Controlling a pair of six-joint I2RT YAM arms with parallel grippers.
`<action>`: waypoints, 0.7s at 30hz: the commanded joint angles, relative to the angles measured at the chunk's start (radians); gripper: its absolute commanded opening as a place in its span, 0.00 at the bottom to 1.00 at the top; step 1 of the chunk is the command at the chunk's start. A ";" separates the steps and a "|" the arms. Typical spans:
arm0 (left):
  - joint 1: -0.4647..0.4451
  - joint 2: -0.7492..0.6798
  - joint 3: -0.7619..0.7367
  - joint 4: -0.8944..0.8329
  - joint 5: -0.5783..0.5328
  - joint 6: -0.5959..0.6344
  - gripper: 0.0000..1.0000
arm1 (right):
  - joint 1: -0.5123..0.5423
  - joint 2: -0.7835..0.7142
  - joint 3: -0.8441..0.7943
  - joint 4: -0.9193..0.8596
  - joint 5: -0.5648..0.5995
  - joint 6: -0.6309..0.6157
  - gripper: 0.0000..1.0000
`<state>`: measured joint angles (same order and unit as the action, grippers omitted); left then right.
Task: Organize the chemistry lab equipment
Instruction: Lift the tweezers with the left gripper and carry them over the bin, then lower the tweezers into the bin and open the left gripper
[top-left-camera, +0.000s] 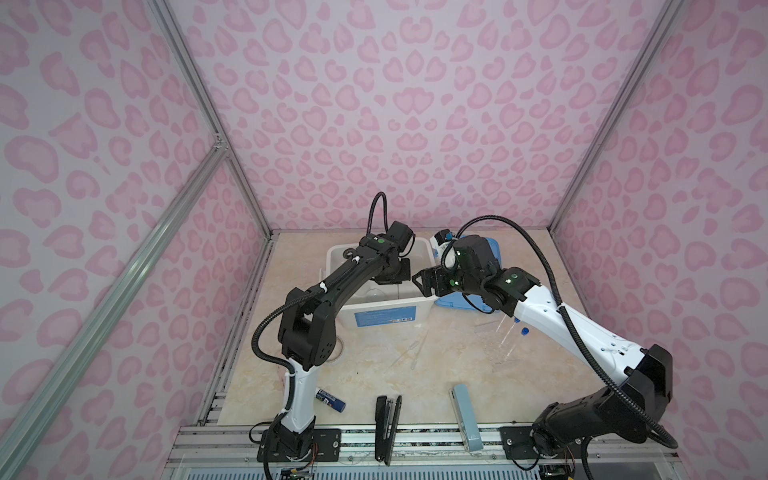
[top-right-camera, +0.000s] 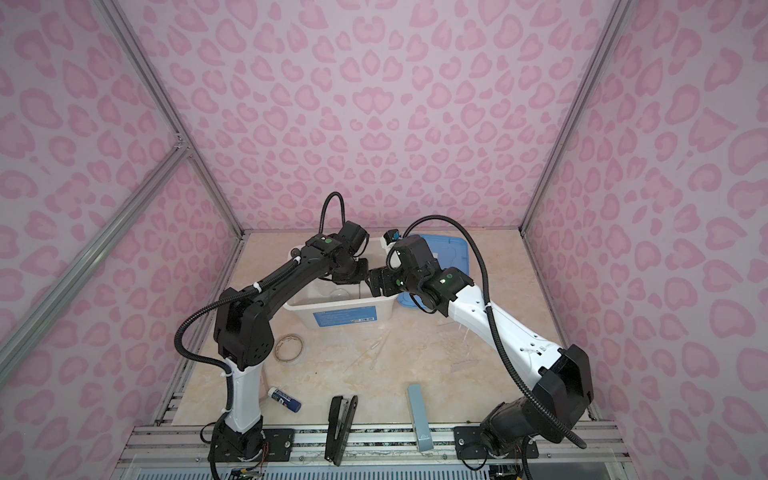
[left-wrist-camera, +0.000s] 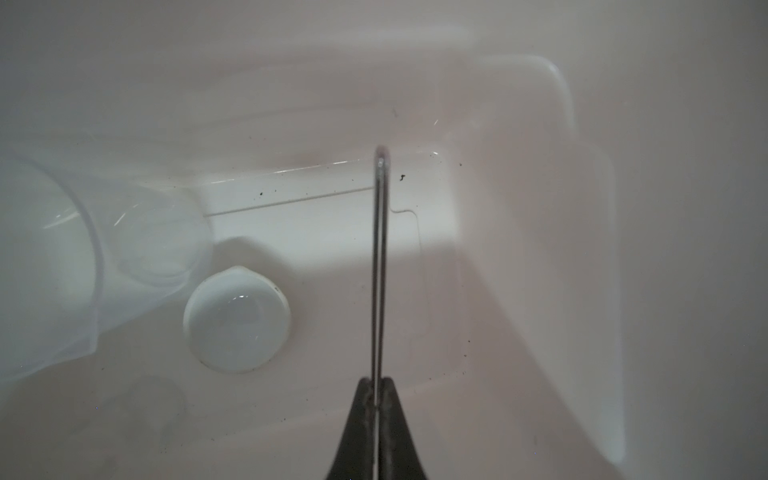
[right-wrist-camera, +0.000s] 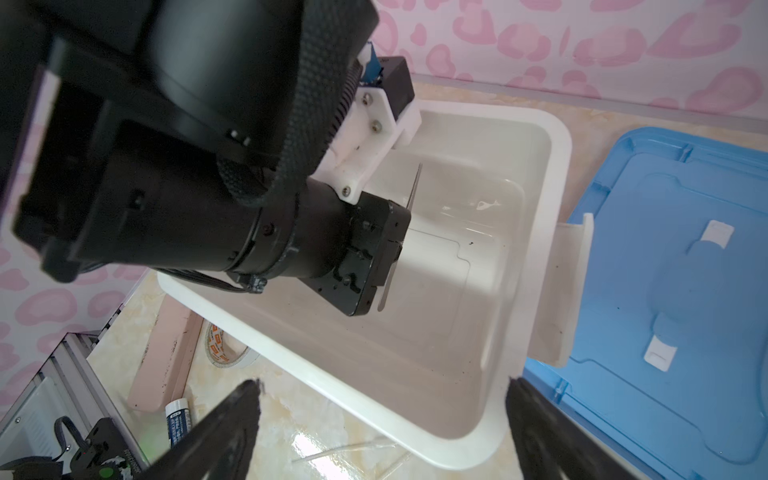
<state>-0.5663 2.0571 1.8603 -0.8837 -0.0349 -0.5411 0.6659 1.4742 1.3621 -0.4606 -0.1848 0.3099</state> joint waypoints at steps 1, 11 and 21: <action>0.002 0.016 -0.042 0.069 -0.009 -0.013 0.03 | 0.000 0.007 -0.006 0.037 -0.017 -0.010 0.93; 0.003 0.048 -0.141 0.170 -0.012 -0.013 0.03 | 0.011 0.012 -0.020 0.046 -0.011 -0.006 0.91; 0.017 0.080 -0.210 0.231 0.016 -0.014 0.03 | 0.017 0.017 -0.026 0.048 -0.011 -0.003 0.90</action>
<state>-0.5533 2.1296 1.6646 -0.6842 -0.0235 -0.5491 0.6800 1.4853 1.3441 -0.4301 -0.2012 0.3099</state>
